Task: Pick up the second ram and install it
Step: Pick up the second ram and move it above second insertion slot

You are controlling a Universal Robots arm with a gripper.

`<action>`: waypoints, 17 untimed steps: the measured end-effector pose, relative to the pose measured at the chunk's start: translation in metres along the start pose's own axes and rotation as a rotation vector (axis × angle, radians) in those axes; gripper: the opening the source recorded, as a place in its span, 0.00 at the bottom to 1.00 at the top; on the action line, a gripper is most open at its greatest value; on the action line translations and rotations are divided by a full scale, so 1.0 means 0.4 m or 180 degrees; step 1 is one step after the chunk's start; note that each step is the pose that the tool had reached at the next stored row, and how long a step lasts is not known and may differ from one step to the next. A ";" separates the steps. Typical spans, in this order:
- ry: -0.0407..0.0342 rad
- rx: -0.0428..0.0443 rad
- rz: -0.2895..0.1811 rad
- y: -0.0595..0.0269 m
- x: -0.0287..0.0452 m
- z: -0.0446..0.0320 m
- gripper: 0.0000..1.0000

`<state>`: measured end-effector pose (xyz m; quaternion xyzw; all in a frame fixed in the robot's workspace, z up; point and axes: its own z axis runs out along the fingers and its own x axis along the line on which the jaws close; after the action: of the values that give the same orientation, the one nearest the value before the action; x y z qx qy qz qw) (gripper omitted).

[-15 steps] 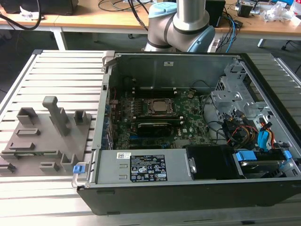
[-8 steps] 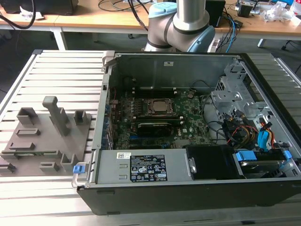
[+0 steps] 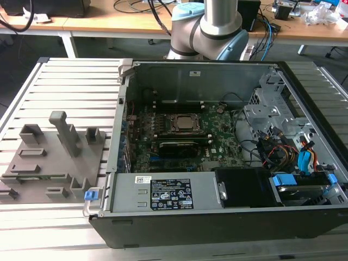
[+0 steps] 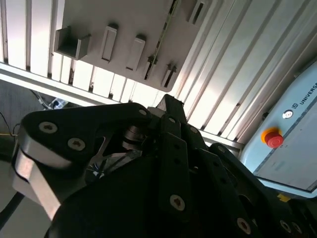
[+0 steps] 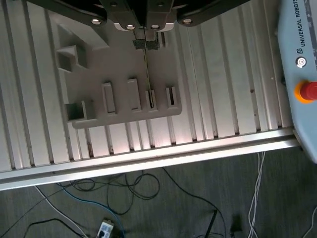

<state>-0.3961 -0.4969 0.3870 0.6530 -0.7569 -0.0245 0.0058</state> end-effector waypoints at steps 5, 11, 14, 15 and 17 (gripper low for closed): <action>0.0010 -0.0005 -0.0205 0.000 0.000 0.000 0.11; 0.0010 -0.0005 -0.0207 0.000 0.000 0.000 0.24; 0.0010 -0.0005 -0.0208 0.000 0.000 0.000 0.30; 0.0010 -0.0005 -0.0208 0.000 0.000 0.000 0.30; 0.0010 -0.0004 -0.0208 -0.001 0.000 0.002 0.30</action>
<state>-0.3958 -0.4968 0.3862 0.6774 -0.7352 -0.0243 0.0066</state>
